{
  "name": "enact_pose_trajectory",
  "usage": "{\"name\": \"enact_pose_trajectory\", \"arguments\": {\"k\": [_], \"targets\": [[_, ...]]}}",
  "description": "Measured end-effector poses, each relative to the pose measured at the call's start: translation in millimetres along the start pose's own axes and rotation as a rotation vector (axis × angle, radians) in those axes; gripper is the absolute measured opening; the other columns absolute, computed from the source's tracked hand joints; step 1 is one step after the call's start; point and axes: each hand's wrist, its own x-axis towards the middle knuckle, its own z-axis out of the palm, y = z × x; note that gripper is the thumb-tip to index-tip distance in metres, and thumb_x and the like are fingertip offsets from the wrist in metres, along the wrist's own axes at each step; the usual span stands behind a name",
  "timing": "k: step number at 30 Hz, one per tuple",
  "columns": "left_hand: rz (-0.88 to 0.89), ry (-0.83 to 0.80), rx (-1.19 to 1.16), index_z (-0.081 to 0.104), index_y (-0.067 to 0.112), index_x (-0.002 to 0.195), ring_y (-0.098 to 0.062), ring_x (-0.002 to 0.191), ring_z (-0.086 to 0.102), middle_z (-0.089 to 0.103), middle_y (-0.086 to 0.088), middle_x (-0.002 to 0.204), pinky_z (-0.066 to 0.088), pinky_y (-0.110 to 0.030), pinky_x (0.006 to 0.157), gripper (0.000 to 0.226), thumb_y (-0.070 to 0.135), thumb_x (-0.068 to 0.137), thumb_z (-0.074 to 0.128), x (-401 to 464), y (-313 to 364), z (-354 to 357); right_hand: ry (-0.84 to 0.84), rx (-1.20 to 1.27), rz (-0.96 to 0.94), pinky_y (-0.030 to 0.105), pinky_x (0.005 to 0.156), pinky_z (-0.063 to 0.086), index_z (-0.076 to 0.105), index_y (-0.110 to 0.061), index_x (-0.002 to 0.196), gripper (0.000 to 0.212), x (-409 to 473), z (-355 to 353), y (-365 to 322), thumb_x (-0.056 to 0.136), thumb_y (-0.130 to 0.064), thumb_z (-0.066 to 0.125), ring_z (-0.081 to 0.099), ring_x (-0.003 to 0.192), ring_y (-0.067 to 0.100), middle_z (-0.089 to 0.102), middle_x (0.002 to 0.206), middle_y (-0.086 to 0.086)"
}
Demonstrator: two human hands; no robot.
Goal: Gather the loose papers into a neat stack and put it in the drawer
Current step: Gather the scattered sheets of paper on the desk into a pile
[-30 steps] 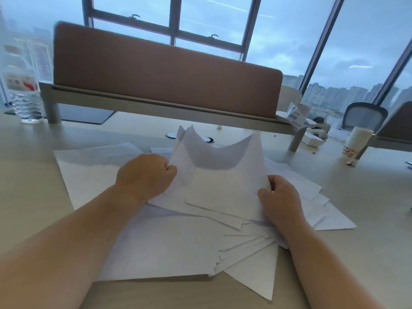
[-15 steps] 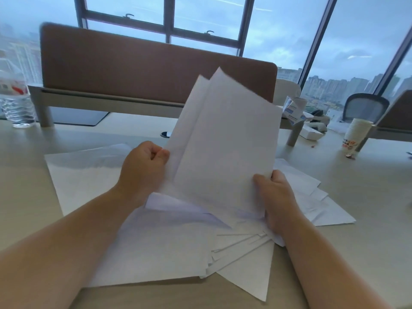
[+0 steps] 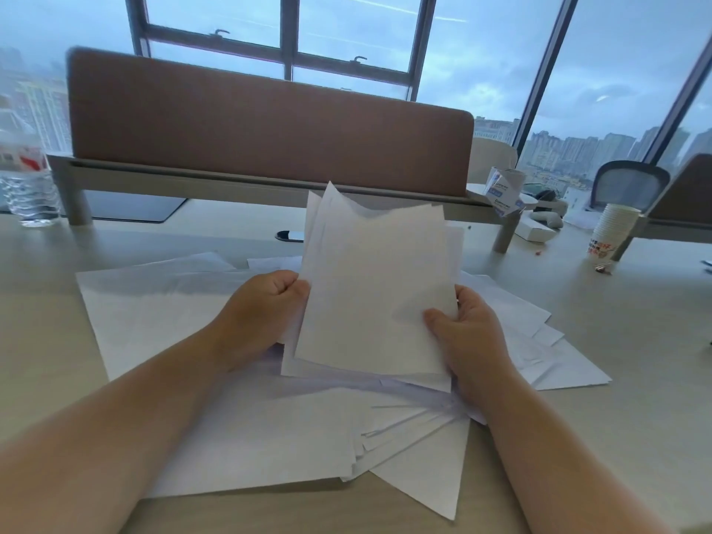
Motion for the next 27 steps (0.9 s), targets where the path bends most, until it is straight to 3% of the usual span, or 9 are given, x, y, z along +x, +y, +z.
{"name": "enact_pose_trajectory", "arguments": {"k": [3,6,9,12,16,18,21,25,27], "targets": [[0.048,0.071,0.068,0.066,0.003,0.088,-0.032,0.070,0.060,0.072,-0.019,0.089,0.055,-0.047,0.071,0.039,0.039,0.102,0.057,3.7,-2.9,0.5,0.030,-0.038,-0.034,0.054,0.087,0.062,0.073,-0.035,0.094,0.015,1.2,-0.1,0.4,0.085,-0.023,0.070,0.075,0.090,0.024,0.079,0.094,-0.007],[0.057,0.142,0.051,0.066,0.005,0.084,-0.022,0.066,0.059,0.072,-0.016,0.080,0.047,-0.035,0.064,0.033,0.034,0.100,0.064,6.9,-5.9,0.1,0.061,0.002,-0.012,0.056,0.088,0.061,0.071,-0.042,0.098,0.021,5.3,2.6,3.3,0.078,-0.039,0.065,0.075,0.094,0.027,0.079,0.097,-0.006],[0.036,0.193,-0.094,0.075,0.019,0.090,-0.020,0.075,0.073,0.079,0.004,0.083,0.056,-0.035,0.068,0.017,0.035,0.094,0.075,7.6,-5.2,-1.2,0.114,0.078,0.040,0.053,0.083,0.062,0.068,-0.037,0.098,0.016,6.2,5.3,2.9,0.084,-0.039,0.060,0.073,0.092,0.032,0.077,0.098,0.001],[0.026,0.264,-0.220,0.075,0.022,0.100,-0.025,0.089,0.076,0.080,0.003,0.094,0.062,-0.048,0.080,0.019,0.040,0.093,0.075,7.9,-4.5,-1.5,0.185,0.156,0.063,0.041,0.064,0.055,0.063,-0.032,0.086,0.005,8.6,3.3,2.2,0.085,-0.034,0.058,0.068,0.082,0.034,0.072,0.100,0.015],[0.027,0.259,-0.210,0.067,0.026,0.112,-0.023,0.094,0.074,0.077,0.006,0.102,0.061,-0.046,0.087,0.016,0.021,0.097,0.069,9.6,-6.1,0.1,0.202,0.173,0.085,0.038,0.052,0.052,0.058,-0.025,0.089,0.005,10.1,1.7,1.9,0.091,-0.029,0.057,0.060,0.071,0.028,0.067,0.090,0.014],[0.053,0.243,-0.253,0.068,0.027,0.113,-0.018,0.092,0.076,0.079,0.007,0.102,0.062,-0.042,0.087,0.022,0.012,0.097,0.065,6.6,-3.0,1.2,0.176,0.171,0.070,0.046,0.065,0.059,0.061,-0.029,0.092,0.006,9.2,3.7,4.0,0.088,-0.028,0.057,0.066,0.078,0.029,0.072,0.097,0.014],[0.010,0.171,-0.536,0.073,0.026,0.111,-0.023,0.091,0.078,0.081,0.001,0.102,0.064,-0.039,0.079,0.028,0.006,0.101,0.057,3.2,3.5,3.7,0.138,0.091,0.004,0.049,0.086,0.060,0.061,-0.028,0.105,0.021,8.1,3.7,3.9,0.085,-0.021,0.063,0.071,0.092,0.026,0.075,0.098,0.001],[-0.049,0.167,-0.689,0.076,0.025,0.101,-0.028,0.084,0.071,0.077,-0.001,0.090,0.057,-0.043,0.079,0.018,0.019,0.102,0.059,6.5,1.2,2.4,0.050,0.070,-0.049,0.050,0.092,0.060,0.060,-0.029,0.122,0.045,7.8,0.1,5.5,0.086,-0.001,0.061,0.074,0.098,0.023,0.079,0.099,-0.005],[0.006,0.104,-0.627,0.072,0.023,0.112,-0.026,0.092,0.077,0.080,0.000,0.101,0.062,-0.045,0.082,0.013,0.022,0.100,0.068,2.6,0.9,1.1,-0.044,0.069,-0.069,0.055,0.093,0.059,0.067,-0.035,0.116,0.047,4.6,1.3,6.3,0.088,0.002,0.057,0.075,0.102,0.025,0.079,0.107,-0.003]]}}
